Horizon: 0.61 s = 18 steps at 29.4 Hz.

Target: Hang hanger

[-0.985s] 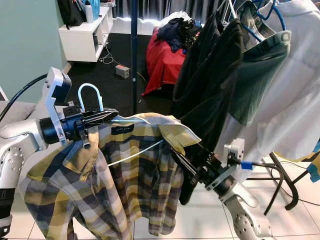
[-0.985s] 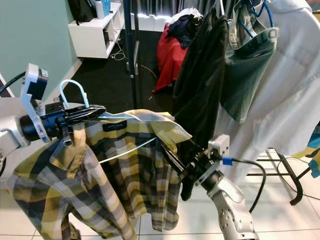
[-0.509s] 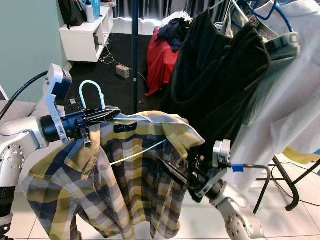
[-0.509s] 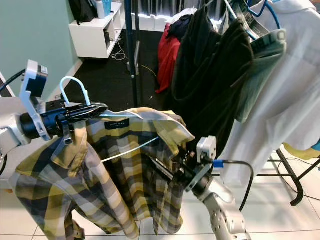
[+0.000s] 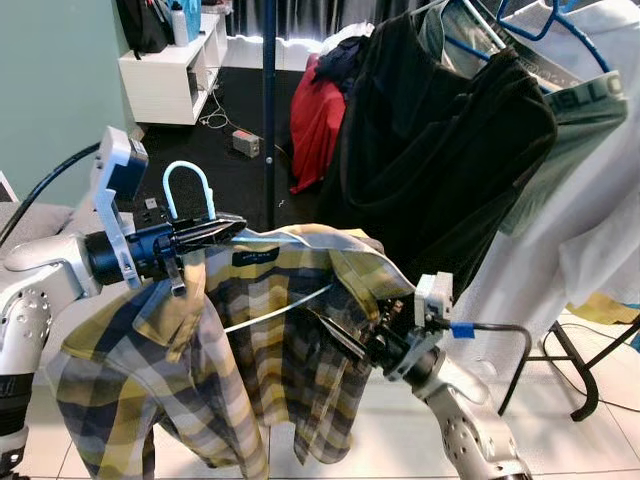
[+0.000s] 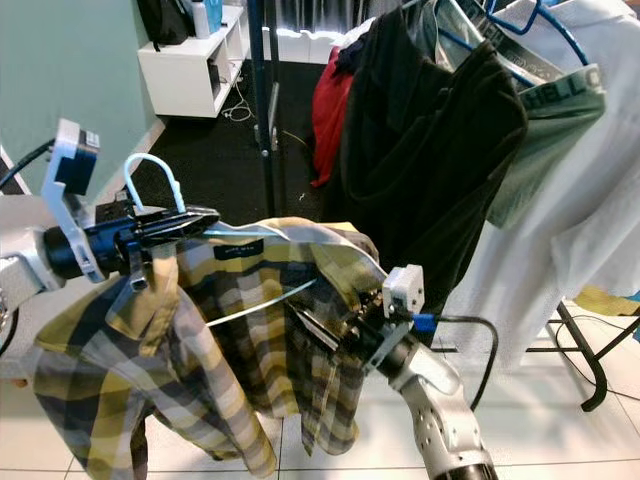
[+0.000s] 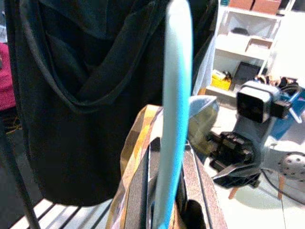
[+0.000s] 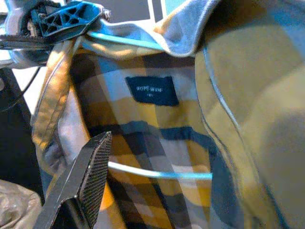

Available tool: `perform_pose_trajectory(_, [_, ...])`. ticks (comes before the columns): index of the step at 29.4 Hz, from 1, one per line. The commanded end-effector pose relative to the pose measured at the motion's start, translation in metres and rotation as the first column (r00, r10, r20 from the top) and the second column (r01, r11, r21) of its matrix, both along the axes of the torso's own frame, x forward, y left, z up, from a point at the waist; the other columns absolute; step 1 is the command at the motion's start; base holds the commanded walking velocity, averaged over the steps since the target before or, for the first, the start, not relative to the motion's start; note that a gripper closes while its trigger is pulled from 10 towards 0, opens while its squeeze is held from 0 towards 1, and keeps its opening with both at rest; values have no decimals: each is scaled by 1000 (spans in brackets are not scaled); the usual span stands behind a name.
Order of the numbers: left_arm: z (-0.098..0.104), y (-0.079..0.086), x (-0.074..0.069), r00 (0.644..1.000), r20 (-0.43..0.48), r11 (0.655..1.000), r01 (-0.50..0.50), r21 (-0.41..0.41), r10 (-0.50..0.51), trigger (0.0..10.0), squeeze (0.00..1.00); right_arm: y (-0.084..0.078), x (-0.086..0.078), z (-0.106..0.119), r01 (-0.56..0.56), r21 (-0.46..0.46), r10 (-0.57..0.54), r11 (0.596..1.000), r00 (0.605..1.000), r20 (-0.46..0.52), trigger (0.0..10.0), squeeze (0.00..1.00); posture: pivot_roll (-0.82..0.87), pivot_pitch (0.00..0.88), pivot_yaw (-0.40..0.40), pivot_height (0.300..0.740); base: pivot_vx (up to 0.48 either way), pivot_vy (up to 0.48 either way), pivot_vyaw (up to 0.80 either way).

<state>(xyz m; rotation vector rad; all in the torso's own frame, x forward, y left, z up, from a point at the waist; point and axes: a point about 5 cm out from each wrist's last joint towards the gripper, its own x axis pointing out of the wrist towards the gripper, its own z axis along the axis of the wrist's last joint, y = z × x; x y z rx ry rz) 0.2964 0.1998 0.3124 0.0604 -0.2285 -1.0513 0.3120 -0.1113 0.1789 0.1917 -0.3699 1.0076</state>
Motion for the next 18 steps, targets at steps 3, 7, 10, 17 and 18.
perform_pose_trajectory(3, [8,-9,-5,998,43,999,53,-3,-52,10000,0,3,1,-5,-24,-4,23,1000,999,-24,3451,0,62,172,-20,740,0,0,0])
perform_pose_trajectory(7, [9,-9,-5,998,46,999,49,-1,-49,10000,0,8,-2,-5,-67,10,67,998,997,-39,0,0,63,176,-22,740,0,0,0])
perform_pose_trajectory(10, [9,-9,-5,998,46,999,43,2,-43,10000,0,8,-3,-7,-72,11,73,997,996,-42,0,0,62,177,-21,740,0,0,0])
perform_pose_trajectory(17, [4,-7,0,999,40,999,-9,53,7,10000,0,13,-6,-3,-93,20,94,995,995,-16,0,0,56,172,-23,740,0,0,0])
perform_pose_trajectory(18, [4,-7,0,999,40,999,-9,53,7,10000,0,13,-6,-3,-93,20,94,995,995,-16,0,0,56,172,-23,740,0,0,0])
